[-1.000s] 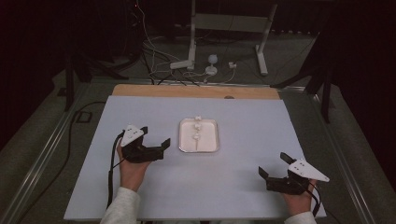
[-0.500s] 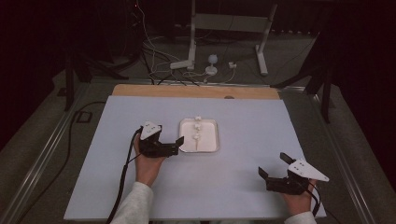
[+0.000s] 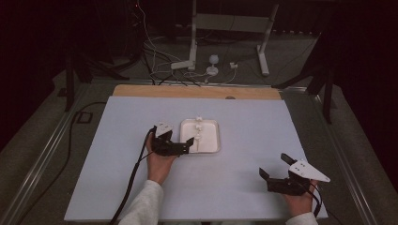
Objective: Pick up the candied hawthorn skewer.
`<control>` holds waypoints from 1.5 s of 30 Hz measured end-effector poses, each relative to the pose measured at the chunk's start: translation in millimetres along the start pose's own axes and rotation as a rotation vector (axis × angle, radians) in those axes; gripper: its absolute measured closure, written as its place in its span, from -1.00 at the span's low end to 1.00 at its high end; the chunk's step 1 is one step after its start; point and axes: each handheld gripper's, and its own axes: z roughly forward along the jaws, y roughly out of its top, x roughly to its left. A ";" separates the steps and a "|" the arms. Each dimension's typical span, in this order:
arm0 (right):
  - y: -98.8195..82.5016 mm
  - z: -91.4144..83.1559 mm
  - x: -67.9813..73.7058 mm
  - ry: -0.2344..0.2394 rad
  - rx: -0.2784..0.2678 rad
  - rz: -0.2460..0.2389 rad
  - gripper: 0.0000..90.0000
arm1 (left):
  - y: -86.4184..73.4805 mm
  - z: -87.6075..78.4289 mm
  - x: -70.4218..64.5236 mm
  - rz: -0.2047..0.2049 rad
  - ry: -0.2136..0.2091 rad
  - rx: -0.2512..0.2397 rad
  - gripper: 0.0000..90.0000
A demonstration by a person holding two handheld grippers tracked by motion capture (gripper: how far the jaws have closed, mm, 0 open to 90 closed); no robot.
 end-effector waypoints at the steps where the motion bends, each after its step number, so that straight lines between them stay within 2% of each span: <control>1: 0.0 -0.1 0.0 0.000 -0.001 -0.001 -1.00 | -0.3 1.8 -0.6 0.000 0.001 0.003 -0.97; 12: 0.0 -0.3 -0.3 0.000 -0.001 0.000 -1.00 | -5.3 29.2 -8.7 -0.016 -0.005 0.093 -0.83; 16: 0.0 -0.3 -0.3 0.001 -0.001 0.000 -1.00 | -7.4 39.3 -11.6 -0.031 -0.016 0.133 -0.68; 18: 0.0 -0.4 -0.4 0.001 -0.001 0.000 -1.00 | -8.7 42.8 -14.7 -0.021 0.011 0.139 -0.61; 20: -0.1 -0.5 -0.5 0.001 -0.001 0.000 -1.00 | -10.4 46.2 -18.4 -0.008 0.031 0.150 -0.44; 26: -0.1 -0.8 -0.7 0.002 -0.002 0.002 -1.00 | -14.8 55.5 -22.1 -0.015 0.048 0.195 -0.08; 31: -0.2 -0.7 -0.6 0.003 -0.001 0.002 -1.00 | -17.5 59.0 -24.3 0.022 0.098 0.233 0.21; 33: -0.2 -0.6 -0.5 0.003 -0.001 0.002 -1.00 | -15.5 59.0 -24.9 0.024 0.129 0.252 0.34; 39: -0.1 -0.8 -0.1 0.004 -0.001 0.002 -1.00 | -12.1 57.3 -19.8 -0.008 0.146 0.279 0.62; 45: -0.2 -0.5 -0.2 0.004 0.001 0.000 -1.00 | -10.0 55.7 -10.6 -0.069 0.133 0.298 0.98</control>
